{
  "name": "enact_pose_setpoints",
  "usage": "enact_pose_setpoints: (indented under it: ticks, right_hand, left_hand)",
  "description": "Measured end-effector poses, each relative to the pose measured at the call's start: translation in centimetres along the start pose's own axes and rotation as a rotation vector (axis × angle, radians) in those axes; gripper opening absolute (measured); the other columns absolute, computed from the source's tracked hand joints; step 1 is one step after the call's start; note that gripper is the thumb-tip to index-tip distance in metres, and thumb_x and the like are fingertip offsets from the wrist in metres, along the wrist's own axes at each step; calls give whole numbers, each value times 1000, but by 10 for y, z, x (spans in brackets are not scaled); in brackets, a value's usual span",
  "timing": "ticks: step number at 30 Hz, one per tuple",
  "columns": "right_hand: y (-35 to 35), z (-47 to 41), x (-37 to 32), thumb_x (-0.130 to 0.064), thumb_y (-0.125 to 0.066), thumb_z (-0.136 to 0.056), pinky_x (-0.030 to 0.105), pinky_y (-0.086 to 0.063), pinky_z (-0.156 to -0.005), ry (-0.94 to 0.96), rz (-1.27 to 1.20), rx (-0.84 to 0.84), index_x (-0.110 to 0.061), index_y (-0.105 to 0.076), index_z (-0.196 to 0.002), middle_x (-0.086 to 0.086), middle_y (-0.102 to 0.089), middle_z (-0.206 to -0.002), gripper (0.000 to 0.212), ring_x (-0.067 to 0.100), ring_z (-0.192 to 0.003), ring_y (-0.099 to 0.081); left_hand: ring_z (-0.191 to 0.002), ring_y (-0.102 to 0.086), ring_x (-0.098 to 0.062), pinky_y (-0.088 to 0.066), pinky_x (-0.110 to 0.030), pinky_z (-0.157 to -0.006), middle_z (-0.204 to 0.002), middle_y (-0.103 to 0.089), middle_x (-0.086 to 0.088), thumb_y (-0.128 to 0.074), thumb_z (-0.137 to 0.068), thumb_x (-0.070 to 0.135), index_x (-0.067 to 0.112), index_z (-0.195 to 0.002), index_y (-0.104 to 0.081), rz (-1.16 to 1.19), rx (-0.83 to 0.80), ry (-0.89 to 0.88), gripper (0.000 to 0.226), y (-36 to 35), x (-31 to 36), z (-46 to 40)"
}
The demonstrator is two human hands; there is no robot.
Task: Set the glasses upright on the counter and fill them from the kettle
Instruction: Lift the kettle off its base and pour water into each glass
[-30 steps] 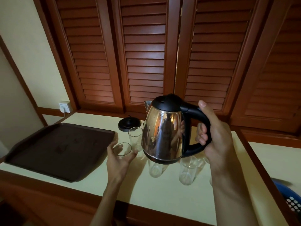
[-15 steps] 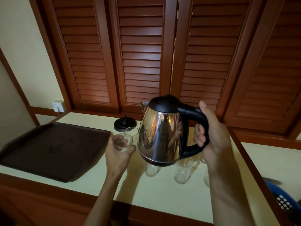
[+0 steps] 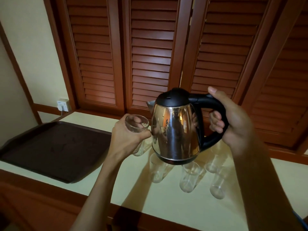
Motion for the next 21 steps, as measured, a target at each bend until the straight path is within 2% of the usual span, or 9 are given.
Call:
enact_pose_setpoints:
  ticks: [5, 10, 16, 21]
  right_hand:
    - [-10, -10, -16, -53, -85, -72, 22, -24, -35, -6, 162, -43, -25, -79, -76, -3, -40, -48, 29, 10, -35, -32]
    - [-17, -13, -26, -51, -85, -72, 23, -24, -37, -22, 282, -63, -23, -81, -75, -2, -41, -49, 29, 10, -37, -32]
    - [-26, -17, -28, -51, -85, -72, 21, -24, -37, -56, 427, -59, -11, -79, -99, -3, -46, -49, 48, 9, -39, -33]
    - [-32, -20, -29, -52, -85, -72, 21, -25, -38, -53, 513, -64, -12, -79, -101, -4, -46, -49, 50, 8, -39, -32]
  left_hand:
    - [-88, -74, -19, -62, -43, -85, -90, -76, 0, -88, -48, 31, 17, -95, -66, -38, -44, 48, 53, -1, -7, -4]
    - [-83, -74, -21, -61, -48, -82, -85, -76, 0, -83, -45, 27, 22, -86, -66, -88, -23, 91, 44, 0, -17, -6]
    - [-83, -74, -23, -61, -45, -81, -86, -77, -2, -81, -43, 29, 21, -87, -66, -117, -78, 119, 47, -2, -28, -9]
    - [-81, -73, -18, -58, -35, -74, -87, -76, 0, -82, -47, 25, 18, -90, -67, -148, -123, 131, 46, -9, -38, -8]
Point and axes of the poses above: each hand's wrist, its own z-axis away from the middle knuckle, its own y-axis out of the back of the hand, x = y × z, the point moved 4 cm from there along -z, towards the middle knuckle
